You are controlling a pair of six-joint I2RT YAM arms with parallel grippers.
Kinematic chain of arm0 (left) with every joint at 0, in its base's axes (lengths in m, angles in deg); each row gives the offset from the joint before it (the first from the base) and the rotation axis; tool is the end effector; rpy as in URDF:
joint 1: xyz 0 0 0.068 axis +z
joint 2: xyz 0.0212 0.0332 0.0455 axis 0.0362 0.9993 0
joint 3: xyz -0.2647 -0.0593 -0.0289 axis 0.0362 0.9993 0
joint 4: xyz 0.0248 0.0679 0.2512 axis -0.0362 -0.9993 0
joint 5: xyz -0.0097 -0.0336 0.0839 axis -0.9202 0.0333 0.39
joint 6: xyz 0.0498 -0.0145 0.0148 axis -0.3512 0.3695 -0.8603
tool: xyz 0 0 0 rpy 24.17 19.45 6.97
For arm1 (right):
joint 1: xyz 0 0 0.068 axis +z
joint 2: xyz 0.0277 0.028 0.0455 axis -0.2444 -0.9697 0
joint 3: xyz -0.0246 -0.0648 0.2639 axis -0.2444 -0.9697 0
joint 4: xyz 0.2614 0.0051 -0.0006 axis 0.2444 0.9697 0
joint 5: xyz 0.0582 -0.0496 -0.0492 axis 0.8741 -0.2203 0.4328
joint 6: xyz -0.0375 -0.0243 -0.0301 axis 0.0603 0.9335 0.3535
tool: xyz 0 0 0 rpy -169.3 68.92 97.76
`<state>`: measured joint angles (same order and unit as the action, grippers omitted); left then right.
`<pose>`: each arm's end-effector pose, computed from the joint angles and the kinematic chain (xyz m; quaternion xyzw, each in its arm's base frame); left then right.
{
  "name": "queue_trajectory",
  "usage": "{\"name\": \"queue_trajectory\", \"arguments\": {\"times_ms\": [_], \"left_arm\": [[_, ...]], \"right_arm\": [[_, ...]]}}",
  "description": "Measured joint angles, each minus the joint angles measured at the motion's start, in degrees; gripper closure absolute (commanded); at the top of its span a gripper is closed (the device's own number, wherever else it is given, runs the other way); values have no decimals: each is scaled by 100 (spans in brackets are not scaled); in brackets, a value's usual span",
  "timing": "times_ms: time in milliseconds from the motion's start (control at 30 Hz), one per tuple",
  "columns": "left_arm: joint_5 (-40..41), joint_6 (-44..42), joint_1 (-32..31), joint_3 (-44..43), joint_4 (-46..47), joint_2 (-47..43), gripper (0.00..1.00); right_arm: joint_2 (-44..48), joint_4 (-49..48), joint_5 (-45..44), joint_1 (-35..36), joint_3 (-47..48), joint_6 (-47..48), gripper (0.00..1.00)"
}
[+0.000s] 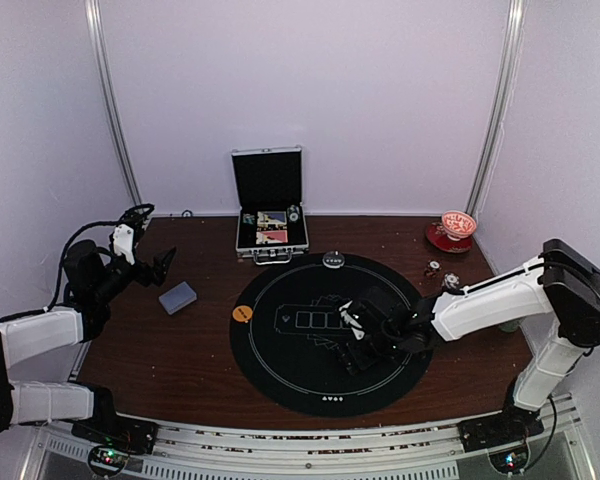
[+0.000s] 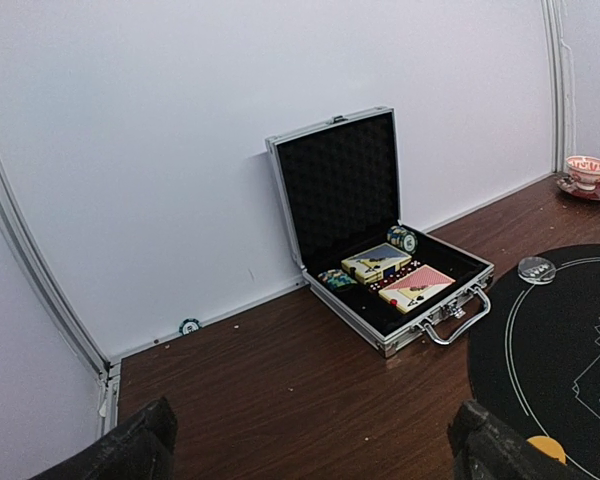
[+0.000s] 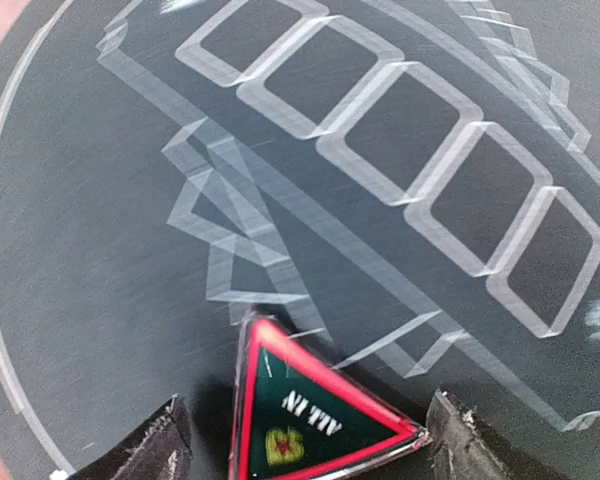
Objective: Distribute texas hold em gaming equipment
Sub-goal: Move the all-in button to the poker table mat.
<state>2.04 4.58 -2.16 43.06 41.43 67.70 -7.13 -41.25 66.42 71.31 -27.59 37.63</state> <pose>0.2267 -0.0284 0.2311 0.1676 0.7006 -0.1162 0.6838 0.1684 0.2605 0.1395 -0.2994 0.9130 0.1710 0.2182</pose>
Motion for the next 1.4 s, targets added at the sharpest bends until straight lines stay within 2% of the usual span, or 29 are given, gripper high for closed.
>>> {"name": "queue_trajectory", "arguments": {"times_ms": [133,267,467,633,733,900,1067,1267,1400], "left_arm": [[4,0,0,0,0,-2,2],[4,0,0,0,0,-2,2],[94,0,0,-9,-31,13,2],[267,-192,0,-474,-643,337,2],[225,-608,0,-1021,-1320,621,2],[-74,-1523,0,-1910,-2647,1099,2],[-319,-2162,0,-2358,-3814,1504,2],[-479,-2444,0,-2428,-4489,1622,2],[-570,-2435,0,-2465,-4555,1644,2]], "right_arm": [[17,-7,157,400,-7,98,20],[17,7,186,723,-4,138,16],[42,308,107,968,199,76,1],[361,728,-415,992,671,109,0],[625,796,-719,935,957,190,0],[798,772,-1025,638,1121,297,0],[855,472,-1180,109,754,236,0],[1270,149,-1373,-772,111,-205,0],[1464,2,-1504,-1526,-33,-605,0]]}}
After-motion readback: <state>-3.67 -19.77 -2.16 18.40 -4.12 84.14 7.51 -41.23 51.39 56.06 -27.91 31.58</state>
